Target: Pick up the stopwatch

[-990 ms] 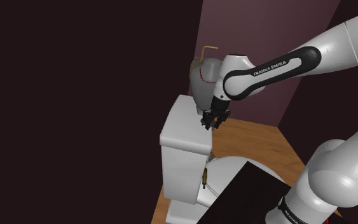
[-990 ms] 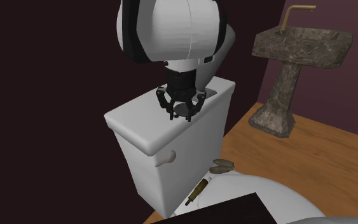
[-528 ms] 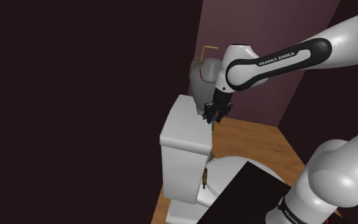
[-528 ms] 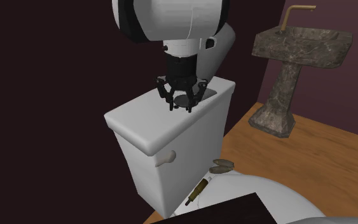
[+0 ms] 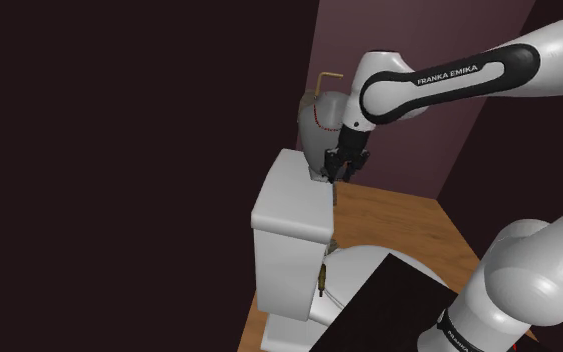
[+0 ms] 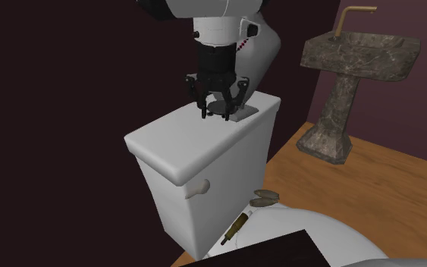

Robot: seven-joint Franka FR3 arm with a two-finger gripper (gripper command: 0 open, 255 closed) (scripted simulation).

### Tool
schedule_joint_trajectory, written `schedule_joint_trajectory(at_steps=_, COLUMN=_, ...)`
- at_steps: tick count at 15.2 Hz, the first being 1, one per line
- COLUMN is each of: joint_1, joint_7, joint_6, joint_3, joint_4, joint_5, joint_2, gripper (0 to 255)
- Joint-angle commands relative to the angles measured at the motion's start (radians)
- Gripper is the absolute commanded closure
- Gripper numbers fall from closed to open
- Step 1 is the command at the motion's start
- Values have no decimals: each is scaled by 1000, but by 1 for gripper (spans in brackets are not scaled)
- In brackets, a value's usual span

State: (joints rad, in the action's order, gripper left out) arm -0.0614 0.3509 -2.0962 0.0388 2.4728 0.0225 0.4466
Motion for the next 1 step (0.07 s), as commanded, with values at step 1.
schedule_joint_trajectory(at_steps=1, joint_1=0, joint_7=0, joint_6=10, joint_3=0, joint_4=-7, joint_5=0, joint_2=3, gripper=255)
